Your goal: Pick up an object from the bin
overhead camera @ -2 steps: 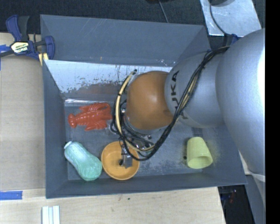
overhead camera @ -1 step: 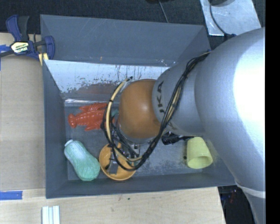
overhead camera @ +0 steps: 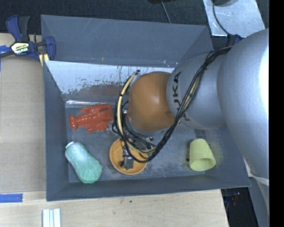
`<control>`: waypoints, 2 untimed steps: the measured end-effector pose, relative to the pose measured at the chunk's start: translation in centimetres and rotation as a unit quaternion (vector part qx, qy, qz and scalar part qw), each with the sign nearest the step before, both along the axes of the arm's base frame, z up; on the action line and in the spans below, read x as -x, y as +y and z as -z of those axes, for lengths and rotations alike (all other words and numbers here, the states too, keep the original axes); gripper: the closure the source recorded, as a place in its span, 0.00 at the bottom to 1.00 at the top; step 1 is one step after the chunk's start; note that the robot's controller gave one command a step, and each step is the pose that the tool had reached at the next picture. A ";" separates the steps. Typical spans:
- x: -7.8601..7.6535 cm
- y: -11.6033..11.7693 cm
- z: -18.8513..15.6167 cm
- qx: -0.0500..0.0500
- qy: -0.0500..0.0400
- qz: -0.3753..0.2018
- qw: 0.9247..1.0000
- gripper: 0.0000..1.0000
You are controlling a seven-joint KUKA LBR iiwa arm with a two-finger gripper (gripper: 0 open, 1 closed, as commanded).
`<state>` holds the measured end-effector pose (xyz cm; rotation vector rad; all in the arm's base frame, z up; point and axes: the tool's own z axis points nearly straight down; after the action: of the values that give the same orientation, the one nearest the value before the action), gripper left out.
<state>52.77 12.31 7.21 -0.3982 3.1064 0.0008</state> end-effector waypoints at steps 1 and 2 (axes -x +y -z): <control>2.1 2.3 0.0 -0.002 0.002 0.156 0.988 1.00; 2.1 2.3 0.0 -0.002 0.002 0.156 0.988 1.00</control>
Offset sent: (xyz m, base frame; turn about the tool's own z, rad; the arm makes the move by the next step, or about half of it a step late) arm 0.0000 0.0000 0.0000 0.0000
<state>50.67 14.62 7.20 0.0906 3.1332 0.0067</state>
